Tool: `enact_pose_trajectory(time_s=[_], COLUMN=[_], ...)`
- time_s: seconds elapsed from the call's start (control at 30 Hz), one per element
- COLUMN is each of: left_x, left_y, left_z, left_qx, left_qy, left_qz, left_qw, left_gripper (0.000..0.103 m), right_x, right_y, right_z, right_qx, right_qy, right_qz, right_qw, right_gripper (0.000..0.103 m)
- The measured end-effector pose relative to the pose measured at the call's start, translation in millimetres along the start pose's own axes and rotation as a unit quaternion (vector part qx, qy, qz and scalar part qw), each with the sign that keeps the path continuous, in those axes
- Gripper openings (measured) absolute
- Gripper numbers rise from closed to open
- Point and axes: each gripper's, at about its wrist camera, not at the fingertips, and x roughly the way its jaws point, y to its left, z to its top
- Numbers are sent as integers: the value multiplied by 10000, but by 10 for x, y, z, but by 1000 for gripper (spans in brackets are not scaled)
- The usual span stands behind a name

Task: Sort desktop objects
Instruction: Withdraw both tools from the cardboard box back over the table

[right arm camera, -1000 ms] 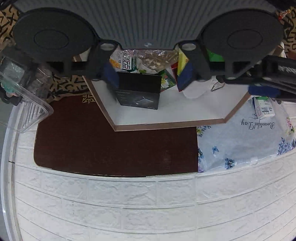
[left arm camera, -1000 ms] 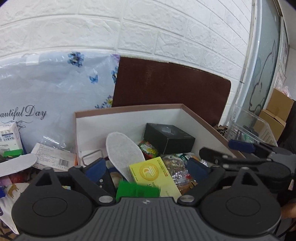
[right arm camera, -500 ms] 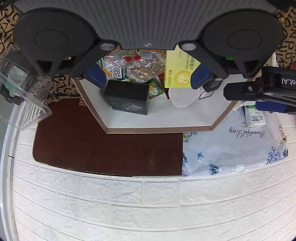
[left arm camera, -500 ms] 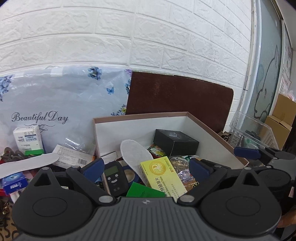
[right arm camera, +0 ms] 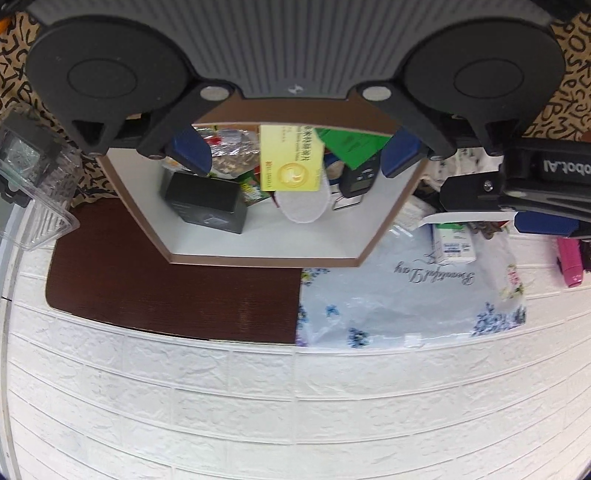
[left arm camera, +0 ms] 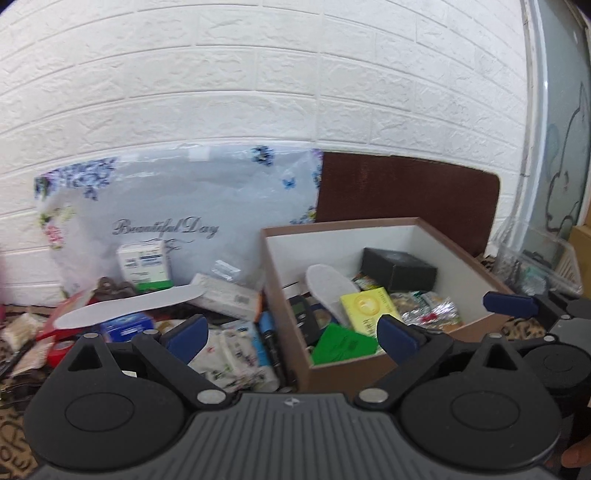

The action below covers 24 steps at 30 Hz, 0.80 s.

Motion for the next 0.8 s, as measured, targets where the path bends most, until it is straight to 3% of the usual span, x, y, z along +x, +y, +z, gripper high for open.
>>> enact_pose_trajectory(time_s=[0.37, 0.8], left_x=[-347, -447], left_y=[270, 1216], left_z=[-270, -1042], left_qx=[-162, -1117], left_qy=[-20, 518], left_qz=[177, 768], left_qw=[9997, 9894], left_gripper=[101, 101], right_x=[-133, -8], right_y=[449, 1235], right_z=[-142, -685], right_qx=[-133, -440], right_qy=[132, 696], right_qz=[337, 1204], right_qw=[9993, 9893], right_gripper=[96, 96])
